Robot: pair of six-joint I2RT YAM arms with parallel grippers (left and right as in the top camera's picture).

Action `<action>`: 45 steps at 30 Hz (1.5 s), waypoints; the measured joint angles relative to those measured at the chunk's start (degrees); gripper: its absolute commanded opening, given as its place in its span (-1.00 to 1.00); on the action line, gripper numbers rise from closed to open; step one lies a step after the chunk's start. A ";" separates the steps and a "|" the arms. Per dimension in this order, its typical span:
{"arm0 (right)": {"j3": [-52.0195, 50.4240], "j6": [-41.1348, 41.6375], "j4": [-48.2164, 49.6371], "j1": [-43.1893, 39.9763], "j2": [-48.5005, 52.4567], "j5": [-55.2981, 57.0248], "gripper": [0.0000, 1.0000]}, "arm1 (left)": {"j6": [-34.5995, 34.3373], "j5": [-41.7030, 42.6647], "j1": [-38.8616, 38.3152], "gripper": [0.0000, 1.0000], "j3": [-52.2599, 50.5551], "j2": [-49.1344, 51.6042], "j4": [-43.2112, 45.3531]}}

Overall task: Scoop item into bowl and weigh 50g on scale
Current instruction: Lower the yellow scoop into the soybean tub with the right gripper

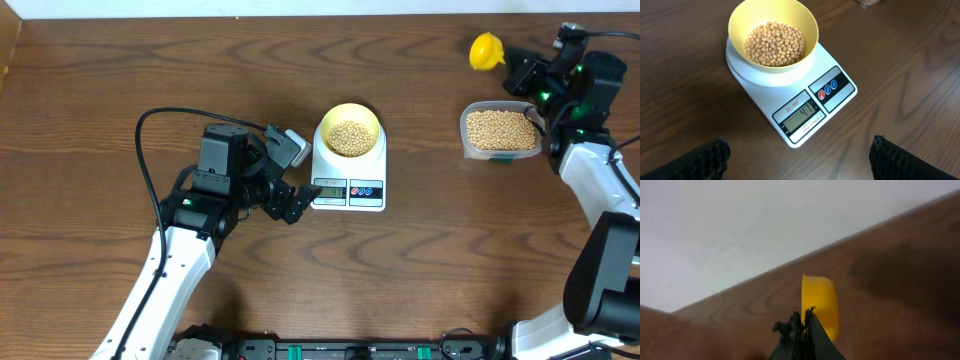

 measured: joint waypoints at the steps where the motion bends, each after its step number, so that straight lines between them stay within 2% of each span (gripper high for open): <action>1: 0.04 -0.04 -2.38 -0.04 -0.02 -0.44 -0.97 | 0.02 0.00 0.00 0.82 0.00 0.00 0.00; 7: -0.09 -2.05 -13.60 0.02 -2.08 -1.14 -0.97 | 0.02 0.00 0.00 0.82 0.00 0.00 0.00; 17: -0.02 -7.26 -24.94 0.09 -16.96 3.87 -0.98 | 0.02 0.00 0.00 0.82 0.00 0.00 0.00; 25: 0.04 -10.16 -39.76 0.92 -19.45 15.76 -0.97 | 0.02 0.00 0.00 0.82 0.00 0.00 0.00; 34: 0.04 -11.50 -40.72 4.48 -19.43 29.09 -0.97 | 0.02 0.00 0.00 0.82 0.00 0.00 0.00; 45: 0.04 -11.63 -39.67 4.76 -13.00 32.33 -0.98 | 0.02 0.00 0.00 0.82 0.00 0.00 0.00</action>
